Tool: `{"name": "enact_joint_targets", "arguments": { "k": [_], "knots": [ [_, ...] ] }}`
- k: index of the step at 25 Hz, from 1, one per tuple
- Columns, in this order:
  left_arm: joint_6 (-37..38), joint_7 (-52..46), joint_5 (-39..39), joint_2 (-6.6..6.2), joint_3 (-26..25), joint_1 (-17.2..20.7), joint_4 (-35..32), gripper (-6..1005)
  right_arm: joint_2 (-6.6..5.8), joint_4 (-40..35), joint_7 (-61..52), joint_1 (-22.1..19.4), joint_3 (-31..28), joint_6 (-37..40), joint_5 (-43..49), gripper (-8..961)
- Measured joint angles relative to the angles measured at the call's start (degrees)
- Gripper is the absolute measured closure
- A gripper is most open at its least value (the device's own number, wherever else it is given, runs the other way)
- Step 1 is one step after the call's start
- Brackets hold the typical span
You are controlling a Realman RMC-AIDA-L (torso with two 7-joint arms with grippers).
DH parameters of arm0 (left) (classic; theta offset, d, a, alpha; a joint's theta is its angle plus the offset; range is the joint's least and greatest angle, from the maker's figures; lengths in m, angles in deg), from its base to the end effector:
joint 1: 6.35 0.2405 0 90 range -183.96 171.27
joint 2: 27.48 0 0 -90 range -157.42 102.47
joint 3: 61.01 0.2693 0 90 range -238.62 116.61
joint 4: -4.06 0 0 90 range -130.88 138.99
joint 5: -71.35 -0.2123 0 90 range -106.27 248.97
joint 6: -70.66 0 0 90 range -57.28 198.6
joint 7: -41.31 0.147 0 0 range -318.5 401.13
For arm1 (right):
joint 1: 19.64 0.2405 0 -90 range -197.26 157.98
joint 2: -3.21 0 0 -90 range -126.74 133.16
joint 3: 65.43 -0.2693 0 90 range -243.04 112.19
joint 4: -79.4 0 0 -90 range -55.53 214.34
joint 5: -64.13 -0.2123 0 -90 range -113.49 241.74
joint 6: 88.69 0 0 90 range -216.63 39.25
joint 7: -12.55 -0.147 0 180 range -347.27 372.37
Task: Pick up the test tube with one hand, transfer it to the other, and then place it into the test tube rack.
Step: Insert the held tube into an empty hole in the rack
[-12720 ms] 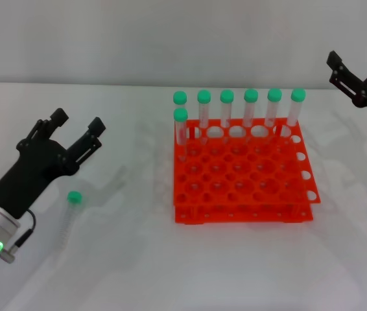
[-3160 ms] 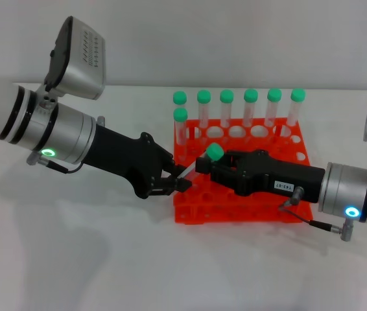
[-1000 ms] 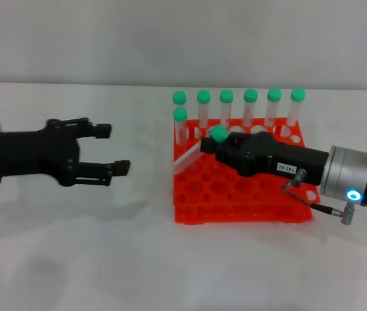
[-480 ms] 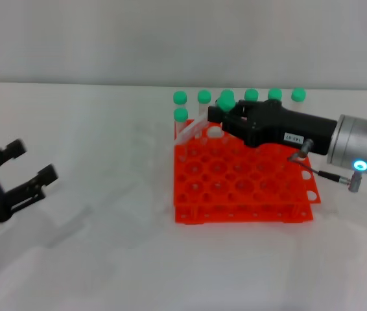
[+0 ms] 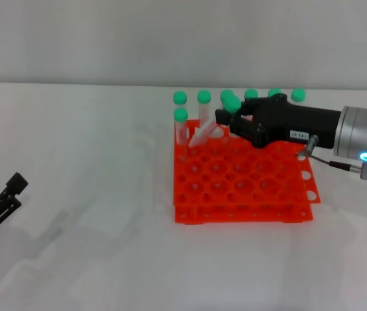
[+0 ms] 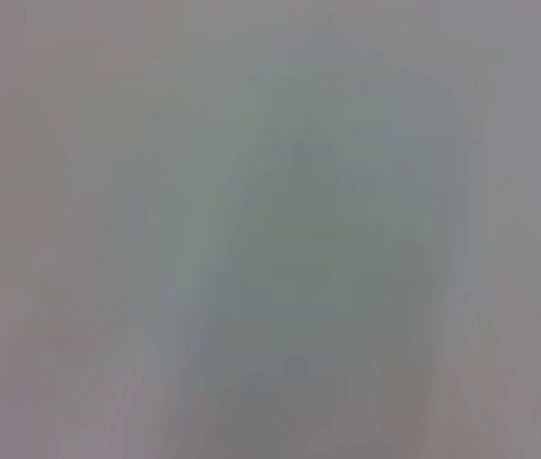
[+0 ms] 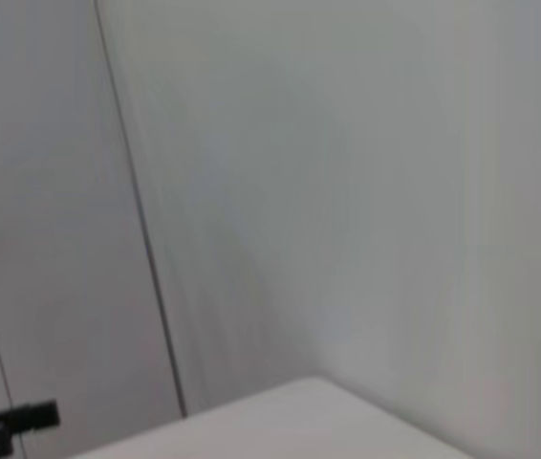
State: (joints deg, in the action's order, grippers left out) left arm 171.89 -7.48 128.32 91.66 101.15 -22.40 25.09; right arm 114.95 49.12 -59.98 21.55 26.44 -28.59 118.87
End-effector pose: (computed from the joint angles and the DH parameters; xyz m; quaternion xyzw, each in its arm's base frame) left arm -0.3752 0.2301 0.0383 -0.7511 -0.2546 -0.4126 0.4481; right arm 0.1695 0.4194 -0.0397 -0.9213 0.1524 0.3087 0.1810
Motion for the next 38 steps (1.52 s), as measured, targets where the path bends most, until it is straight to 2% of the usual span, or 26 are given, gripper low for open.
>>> {"name": "enact_joint_targets", "arguments": {
  "k": [3, 4, 7, 10, 26, 38],
  "knots": [
    [-0.6, 0.7, 0.2, 0.02, -0.1, 0.4, -1.6, 106, 0.39, -0.1, 0.2, 0.3, -0.1, -1.2, 1.9, 748],
    [-0.6, 0.8, 0.2, 0.02, -0.1, 0.5, -1.7, 106, 0.94, -0.2, 0.8, 0.5, -0.1, -2.7, 2.5, 747],
    [-1.0, 1.0, 0.1, 0.04, 0.0, 0.7, -2.3, 106, 1.51, -0.5, 1.7, 0.8, -0.1, -5.1, 2.8, 747],
    [-1.2, 1.1, 0.0, 0.05, 0.4, 0.7, -3.4, 106, 1.72, -0.8, 1.8, 1.3, -0.1, -7.4, 2.8, 747],
    [-2.1, 1.0, -0.2, 0.00, 0.6, 0.2, -3.7, 106, 1.79, -0.5, 1.5, 2.8, -0.4, -11.9, 5.6, 746],
    [-3.1, 0.6, -0.2, -0.19, 0.5, -0.6, -3.6, 106, 1.24, -1.0, 1.3, 0.8, -3.7, -9.0, 5.7, 745]
  ]
}}
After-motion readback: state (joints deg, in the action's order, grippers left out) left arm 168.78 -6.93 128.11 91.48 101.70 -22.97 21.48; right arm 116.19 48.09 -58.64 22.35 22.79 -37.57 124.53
